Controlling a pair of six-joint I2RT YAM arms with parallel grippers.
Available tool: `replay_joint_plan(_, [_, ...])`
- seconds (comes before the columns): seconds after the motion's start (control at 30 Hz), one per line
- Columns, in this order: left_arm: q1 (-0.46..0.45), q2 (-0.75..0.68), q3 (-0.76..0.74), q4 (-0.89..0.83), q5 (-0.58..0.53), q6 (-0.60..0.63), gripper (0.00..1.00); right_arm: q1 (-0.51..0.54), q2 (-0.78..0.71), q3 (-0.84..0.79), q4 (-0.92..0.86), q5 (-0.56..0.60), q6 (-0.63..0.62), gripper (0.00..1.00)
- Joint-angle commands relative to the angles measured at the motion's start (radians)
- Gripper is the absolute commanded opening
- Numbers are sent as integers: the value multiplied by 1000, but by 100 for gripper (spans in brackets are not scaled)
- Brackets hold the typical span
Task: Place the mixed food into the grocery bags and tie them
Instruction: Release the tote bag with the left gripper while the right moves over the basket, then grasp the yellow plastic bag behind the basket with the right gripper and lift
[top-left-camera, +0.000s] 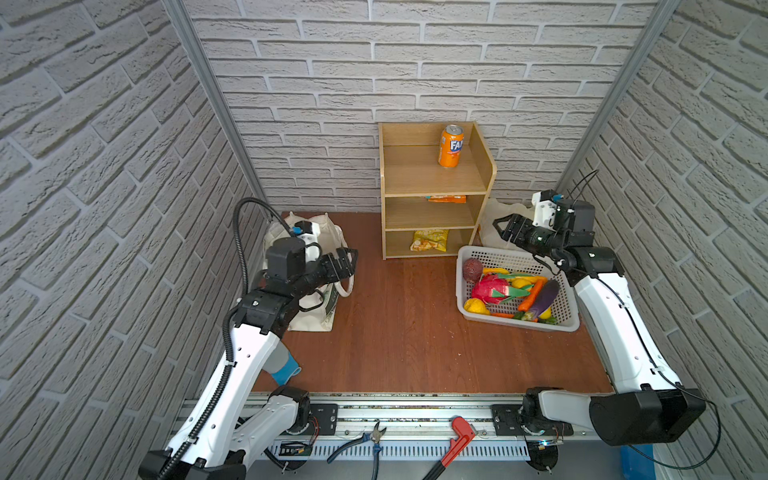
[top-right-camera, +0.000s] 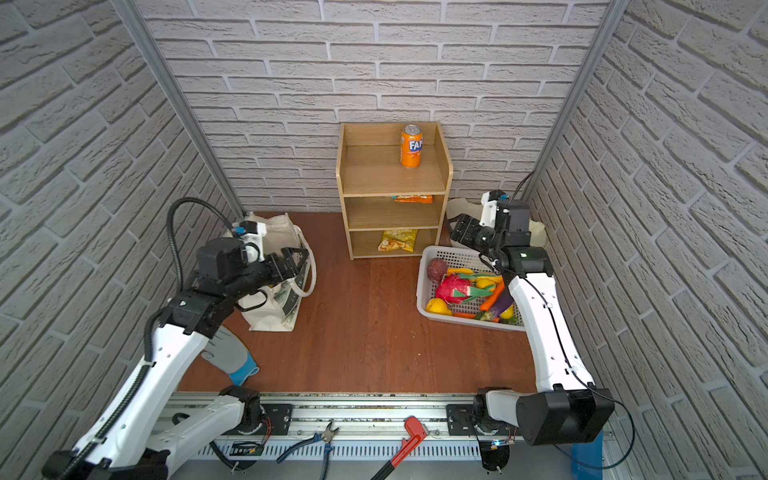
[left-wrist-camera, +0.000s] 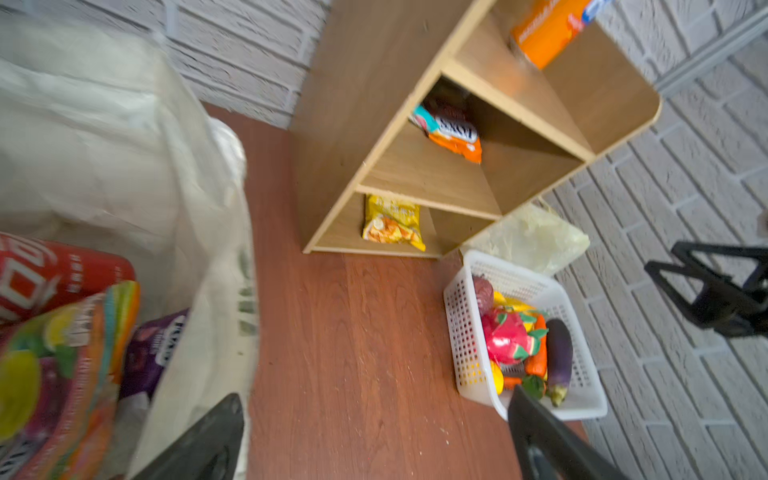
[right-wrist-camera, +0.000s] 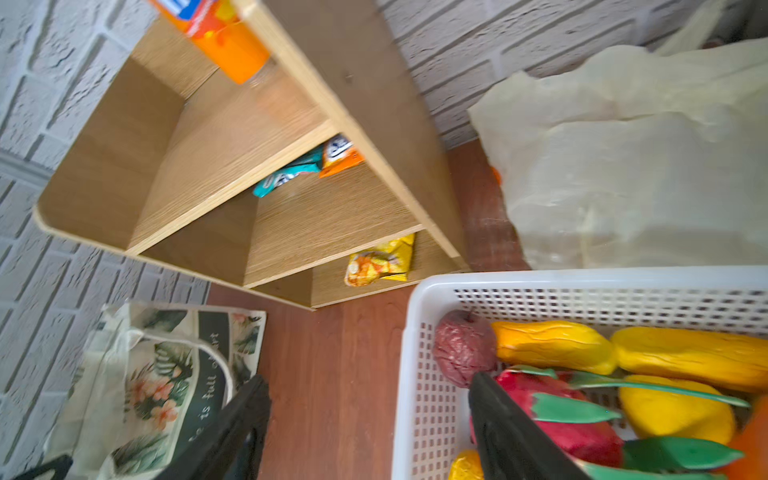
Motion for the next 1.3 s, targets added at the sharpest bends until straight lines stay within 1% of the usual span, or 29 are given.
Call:
replay_joint_plan(0.0, [-122, 75, -6, 105, -117, -1, 98, -104, 25, -34, -5, 17, -16, 78])
replay_joint_plan(0.07, [-185, 140, 15, 119, -126, 13, 98, -160, 45, -49, 5, 47, -18, 79])
replay_joint_plan(0.17, [-255, 216, 52, 129, -141, 35, 98, -212, 83, -63, 24, 119, -22, 81])
replay_joint_plan(0.33, [-300, 293, 59, 191, -95, 23, 98, -289, 181, -30, 41, 192, 15, 84])
replay_joint_plan(0.4, [-304, 307, 57, 210, -87, 20, 98, -306, 229, 4, 41, 196, 26, 85])
replay_joint_plan(0.6, [-306, 349, 52, 279, -46, 5, 98, -314, 355, 88, 74, 288, 38, 86])
replay_joint_plan(0.8, [-308, 388, 65, 305, -1, 5, 98, -314, 479, 171, 112, 308, 58, 88])
replay_joint_plan(0.9, [-307, 406, 67, 307, 15, 2, 98, -314, 534, 204, 111, 340, 67, 89])
replay_joint_plan(1.0, [-307, 422, 69, 321, 39, -7, 98, -315, 573, 221, 132, 376, 68, 89])
replay_joint_plan(1.13, [-307, 438, 81, 331, 54, -13, 98, -314, 625, 249, 165, 382, 55, 89])
replay_joint_plan(1.2, [-307, 444, 84, 337, 60, -13, 98, -315, 659, 277, 163, 382, 50, 88])
replay_joint_plan(1.27, [-307, 450, 86, 345, 70, -19, 98, -314, 688, 309, 157, 381, 42, 84])
